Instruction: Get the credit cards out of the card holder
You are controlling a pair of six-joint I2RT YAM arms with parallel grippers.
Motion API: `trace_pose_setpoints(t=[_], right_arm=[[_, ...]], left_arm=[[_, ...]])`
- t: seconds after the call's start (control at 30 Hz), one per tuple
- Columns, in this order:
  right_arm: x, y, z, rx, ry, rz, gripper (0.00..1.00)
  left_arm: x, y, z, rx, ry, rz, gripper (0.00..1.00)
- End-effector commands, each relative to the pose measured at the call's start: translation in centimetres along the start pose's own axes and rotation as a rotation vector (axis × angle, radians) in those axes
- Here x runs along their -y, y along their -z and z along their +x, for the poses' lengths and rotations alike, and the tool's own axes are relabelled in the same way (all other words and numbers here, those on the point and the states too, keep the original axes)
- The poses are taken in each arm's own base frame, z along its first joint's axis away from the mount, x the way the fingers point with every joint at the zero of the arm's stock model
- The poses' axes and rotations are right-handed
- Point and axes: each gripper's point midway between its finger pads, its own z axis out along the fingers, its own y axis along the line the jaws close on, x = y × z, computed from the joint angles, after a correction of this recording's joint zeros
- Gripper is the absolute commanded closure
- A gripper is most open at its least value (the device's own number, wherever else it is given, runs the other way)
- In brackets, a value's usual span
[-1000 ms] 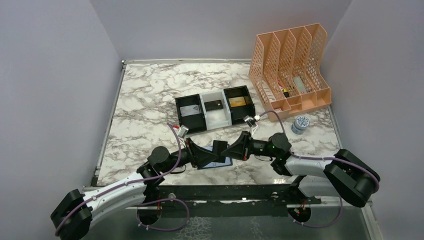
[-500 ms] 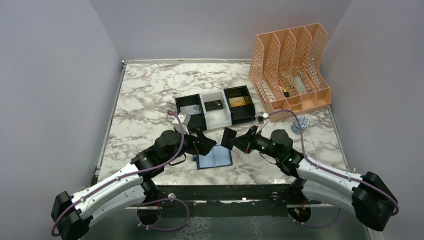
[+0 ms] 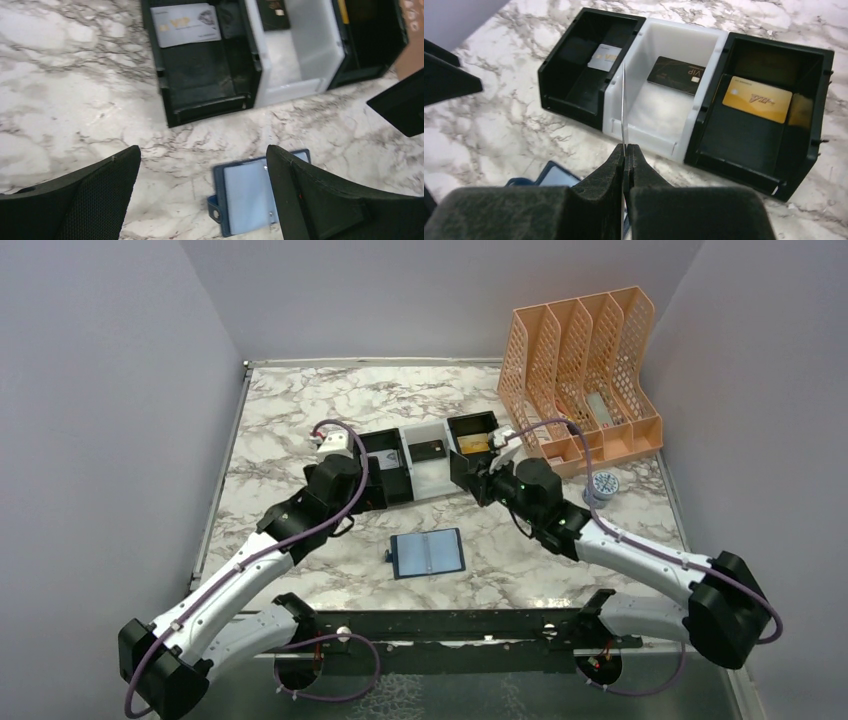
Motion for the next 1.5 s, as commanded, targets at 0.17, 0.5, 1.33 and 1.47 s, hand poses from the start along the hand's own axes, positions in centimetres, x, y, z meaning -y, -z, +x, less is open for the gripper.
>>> trace_pose_setpoints(t=[0.17, 0.5, 1.33, 1.47], right_arm=[[2.2, -4.5, -1.4, -0.099, 0.223, 0.115, 0.99], [2.2, -10.1, -0.8, -0.181, 0.485, 0.053, 0.99], [7.8, -20.9, 3.4, -0.288, 1.042, 0.188, 0.94], [7.6, -20.8, 5.0, -0.337, 1.024, 0.139, 0.85]], left_arm=[[-4.6, 1.1, -3.0, -0.041, -0.096, -0.186, 0.01], [-8.2, 1.0, -0.9, -0.063, -0.054, -0.265, 0.01], [-10.6, 2.4, -3.0, 0.041, 0.008, -0.33, 0.01], [-10.6, 2.3, -3.1, 0.04, 0.01, -0.322, 0.01]])
